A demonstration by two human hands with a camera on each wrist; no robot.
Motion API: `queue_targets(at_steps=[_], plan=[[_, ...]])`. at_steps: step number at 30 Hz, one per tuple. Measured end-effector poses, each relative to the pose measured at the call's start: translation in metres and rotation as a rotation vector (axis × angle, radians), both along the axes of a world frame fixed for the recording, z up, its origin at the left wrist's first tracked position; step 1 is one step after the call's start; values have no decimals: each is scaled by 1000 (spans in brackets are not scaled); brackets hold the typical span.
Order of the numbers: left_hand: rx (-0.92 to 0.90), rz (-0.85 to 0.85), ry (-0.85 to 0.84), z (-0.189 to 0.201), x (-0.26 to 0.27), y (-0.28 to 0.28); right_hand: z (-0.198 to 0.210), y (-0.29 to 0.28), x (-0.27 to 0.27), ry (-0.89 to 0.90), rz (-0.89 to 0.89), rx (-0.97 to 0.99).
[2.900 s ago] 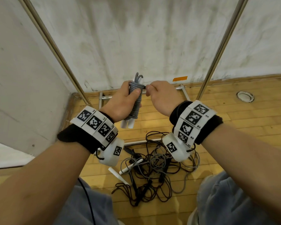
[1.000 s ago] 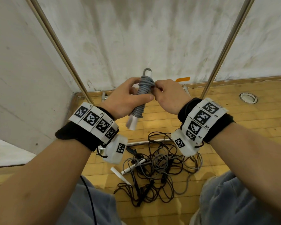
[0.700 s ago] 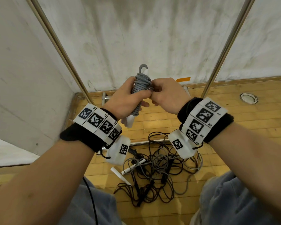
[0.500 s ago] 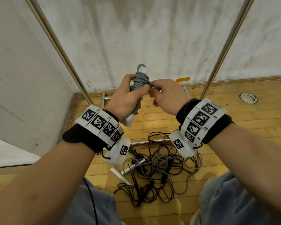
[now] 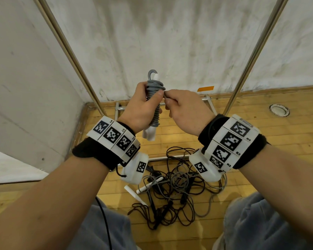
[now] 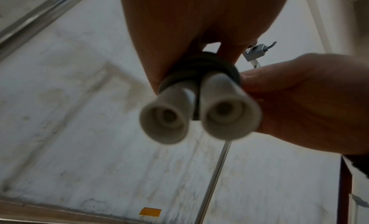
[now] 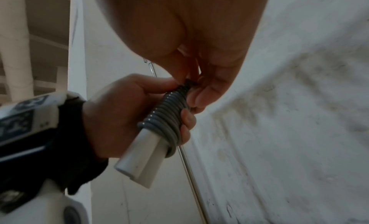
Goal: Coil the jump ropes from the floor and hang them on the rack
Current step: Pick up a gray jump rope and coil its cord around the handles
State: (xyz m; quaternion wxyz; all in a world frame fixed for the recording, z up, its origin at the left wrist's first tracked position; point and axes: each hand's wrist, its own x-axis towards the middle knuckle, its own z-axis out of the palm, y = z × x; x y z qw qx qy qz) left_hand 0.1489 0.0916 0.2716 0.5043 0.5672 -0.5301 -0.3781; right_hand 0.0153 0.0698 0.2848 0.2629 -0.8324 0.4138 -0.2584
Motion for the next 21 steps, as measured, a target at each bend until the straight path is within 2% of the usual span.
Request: queue_targets(at_steps=[4,7,12,14,17,21], plan=[[-28,28,-9,0,-4,2,0,-1,-1,-4,-40,1],[-15,45,-1,1,-7,2,-1,-4,-2,-91,-68,53],[81,-84,55,2,-7,4,-3,-10,-7,-142,-82,144],[71,-126,-22,2,-8,6,-3,-12,-9,-175,-84,173],[6,-93,-170,-2,-11,7,-3,-11,-8,-197,-95,168],[-49,-48,-215,0,-7,7,-1,-9,-8,-293,-74,230]])
